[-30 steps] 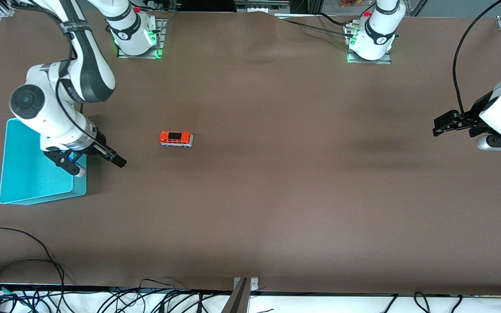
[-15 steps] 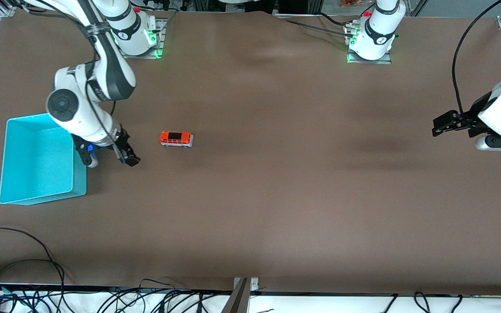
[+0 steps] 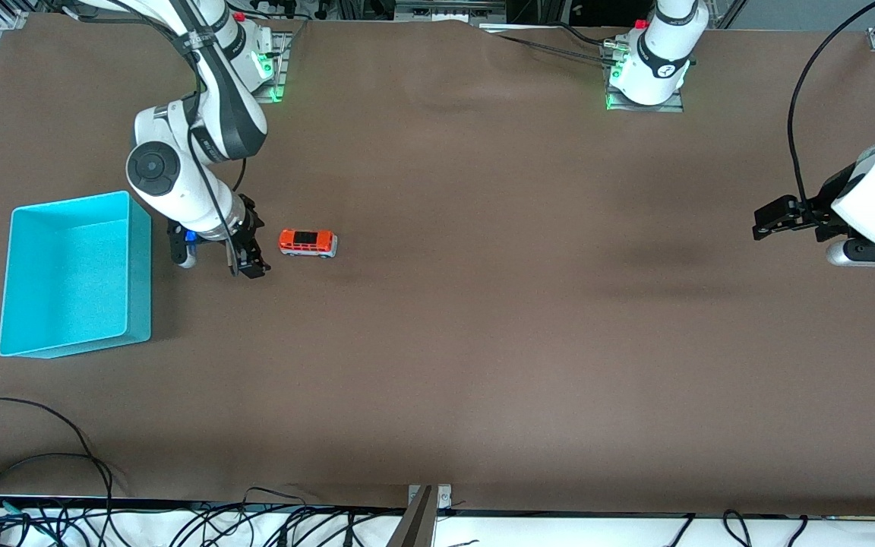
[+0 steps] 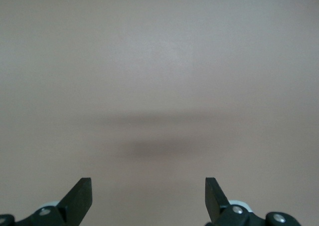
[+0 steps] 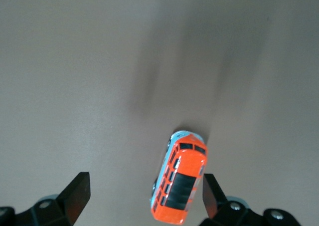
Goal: Wind up bus and store in blue box
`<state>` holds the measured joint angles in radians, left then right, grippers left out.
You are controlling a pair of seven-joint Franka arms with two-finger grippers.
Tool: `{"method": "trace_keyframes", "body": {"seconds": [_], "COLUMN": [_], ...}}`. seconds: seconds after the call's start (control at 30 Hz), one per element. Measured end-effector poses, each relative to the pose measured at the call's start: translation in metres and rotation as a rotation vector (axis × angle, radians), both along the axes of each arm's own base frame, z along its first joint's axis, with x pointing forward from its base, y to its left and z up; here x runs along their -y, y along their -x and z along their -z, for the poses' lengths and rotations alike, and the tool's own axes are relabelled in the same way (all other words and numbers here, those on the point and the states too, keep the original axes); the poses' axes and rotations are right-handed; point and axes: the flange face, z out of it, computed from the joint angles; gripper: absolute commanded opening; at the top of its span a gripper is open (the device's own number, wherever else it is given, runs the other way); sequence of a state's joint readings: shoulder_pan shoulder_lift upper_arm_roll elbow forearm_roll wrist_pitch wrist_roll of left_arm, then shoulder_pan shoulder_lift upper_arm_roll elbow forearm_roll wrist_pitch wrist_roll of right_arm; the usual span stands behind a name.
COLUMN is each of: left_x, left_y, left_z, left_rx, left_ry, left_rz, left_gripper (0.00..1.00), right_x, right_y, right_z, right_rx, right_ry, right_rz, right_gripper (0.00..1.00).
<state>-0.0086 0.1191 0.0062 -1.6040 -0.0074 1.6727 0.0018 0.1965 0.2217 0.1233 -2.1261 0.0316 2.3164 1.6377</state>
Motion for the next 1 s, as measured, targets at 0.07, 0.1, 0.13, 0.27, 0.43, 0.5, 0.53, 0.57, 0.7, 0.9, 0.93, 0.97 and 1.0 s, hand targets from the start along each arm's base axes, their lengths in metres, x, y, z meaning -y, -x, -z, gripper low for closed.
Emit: {"method": "trace_keyframes", "body": {"seconds": [0.07, 0.1, 0.13, 0.27, 0.43, 0.5, 0.53, 0.57, 0.7, 0.9, 0.93, 0.97, 1.0], "left_x": [0.000, 0.000, 0.000, 0.000, 0.001, 0.001, 0.001, 0.001, 0.001, 0.001, 0.001, 0.001, 0.001], "left_y": [0.000, 0.000, 0.000, 0.000, 0.000, 0.000, 0.000, 0.000, 0.000, 0.000, 0.000, -0.001, -0.001], "left_z": [0.000, 0.000, 0.000, 0.001, 0.001, 0.001, 0.001, 0.001, 0.001, 0.001, 0.001, 0.001, 0.002], "left_rx": [0.000, 0.000, -0.001, -0.001, -0.001, -0.001, -0.001, -0.001, -0.002, -0.002, -0.002, -0.002, -0.003], "left_ry": [0.000, 0.000, 0.000, 0.000, 0.000, 0.000, 0.000, 0.000, 0.000, 0.000, 0.000, 0.000, 0.000], "left_rz": [0.000, 0.000, 0.000, 0.001, 0.002, 0.002, 0.002, 0.002, 0.002, 0.002, 0.002, 0.002, 0.002], "left_gripper": [1.00, 1.00, 1.00, 1.00, 1.00, 1.00, 1.00, 1.00, 1.00, 1.00, 1.00, 1.00, 1.00], "right_x": [-0.006, -0.010, -0.013, -0.020, -0.019, -0.018, -0.019, -0.019, -0.019, -0.025, -0.026, -0.027, -0.028], "right_y": [0.007, 0.012, 0.015, 0.029, 0.038, 0.040, 0.041, 0.042, 0.049, 0.061, 0.062, 0.063, 0.064], "right_z": [0.007, 0.011, 0.015, 0.028, 0.036, 0.039, 0.040, 0.041, 0.048, 0.057, 0.058, 0.059, 0.059], "right_rx": [0.017, 0.024, 0.028, 0.026, 0.011, 0.010, 0.012, 0.017, 0.028, 0.027, 0.026, 0.026, 0.027], "right_ry": [-0.007, -0.010, -0.013, -0.015, -0.008, -0.007, -0.008, -0.010, -0.016, -0.018, -0.019, -0.019, -0.020], "right_rz": [0.030, 0.043, 0.053, 0.084, 0.123, 0.132, 0.135, 0.138, 0.155, 0.158, 0.157, 0.156, 0.155], "right_gripper": [1.00, 1.00, 1.00, 1.00, 1.00, 1.00, 1.00, 1.00, 1.00, 1.00, 1.00, 1.00, 1.00]}}
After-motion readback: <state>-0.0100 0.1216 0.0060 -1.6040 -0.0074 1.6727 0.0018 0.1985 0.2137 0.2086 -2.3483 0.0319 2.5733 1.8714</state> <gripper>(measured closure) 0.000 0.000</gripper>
